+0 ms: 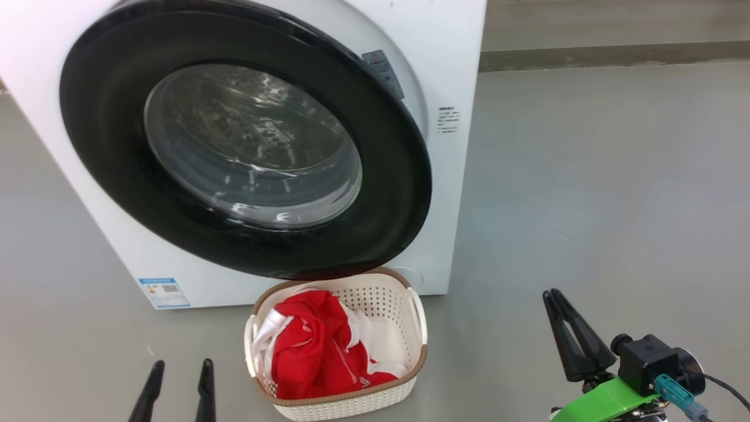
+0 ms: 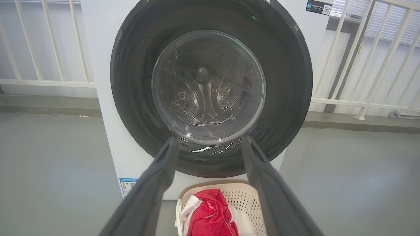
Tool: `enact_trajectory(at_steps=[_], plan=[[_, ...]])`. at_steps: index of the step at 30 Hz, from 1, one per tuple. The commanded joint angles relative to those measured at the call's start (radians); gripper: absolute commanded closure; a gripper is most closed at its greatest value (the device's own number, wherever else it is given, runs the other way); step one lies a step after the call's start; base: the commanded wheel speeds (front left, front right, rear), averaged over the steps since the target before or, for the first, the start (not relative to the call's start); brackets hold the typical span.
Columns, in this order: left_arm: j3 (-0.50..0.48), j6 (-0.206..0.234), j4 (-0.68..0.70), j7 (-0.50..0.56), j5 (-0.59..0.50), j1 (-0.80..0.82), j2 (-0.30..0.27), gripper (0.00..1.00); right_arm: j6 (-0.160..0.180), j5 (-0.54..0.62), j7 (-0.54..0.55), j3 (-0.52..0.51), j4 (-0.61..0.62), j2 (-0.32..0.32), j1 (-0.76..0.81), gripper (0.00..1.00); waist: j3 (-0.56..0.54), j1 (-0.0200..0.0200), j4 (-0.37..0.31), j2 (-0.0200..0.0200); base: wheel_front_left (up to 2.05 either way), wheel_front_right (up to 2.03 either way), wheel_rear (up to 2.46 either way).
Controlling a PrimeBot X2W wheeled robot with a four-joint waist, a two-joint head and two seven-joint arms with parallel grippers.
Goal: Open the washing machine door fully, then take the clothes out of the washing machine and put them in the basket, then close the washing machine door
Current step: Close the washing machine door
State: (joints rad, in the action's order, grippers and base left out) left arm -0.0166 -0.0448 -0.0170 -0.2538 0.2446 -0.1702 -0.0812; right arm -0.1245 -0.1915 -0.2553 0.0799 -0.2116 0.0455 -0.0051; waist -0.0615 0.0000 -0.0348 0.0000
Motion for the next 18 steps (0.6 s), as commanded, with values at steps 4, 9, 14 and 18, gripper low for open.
enact_trajectory(at_steps=[4,9,14,18], plan=[[-0.011,-0.011,0.032,-0.008,-0.004,0.028,0.0,0.0,-0.006,-0.008,-0.006,0.029,0.006,0.005,-0.055,1.0,0.004,0.0,0.042,0.0,0.0,0.0,0.0],[0.017,-0.015,0.032,-0.005,-0.003,0.04,0.003,0.0,-0.006,-0.013,-0.006,0.052,-0.018,0.005,-0.088,1.0,0.011,0.0,0.082,0.0,0.0,0.0,0.0],[0.044,-0.017,0.043,0.002,-0.005,0.053,0.006,0.0,-0.006,-0.017,-0.006,0.078,-0.053,0.005,-0.129,1.0,0.023,0.0,0.118,0.0,0.0,0.0,0.0],[0.061,-0.017,0.053,0.009,-0.008,0.062,0.007,0.0,-0.006,-0.008,-0.006,0.101,-0.083,0.005,-0.175,1.0,0.041,0.0,0.138,0.0,0.0,0.0,0.0]])
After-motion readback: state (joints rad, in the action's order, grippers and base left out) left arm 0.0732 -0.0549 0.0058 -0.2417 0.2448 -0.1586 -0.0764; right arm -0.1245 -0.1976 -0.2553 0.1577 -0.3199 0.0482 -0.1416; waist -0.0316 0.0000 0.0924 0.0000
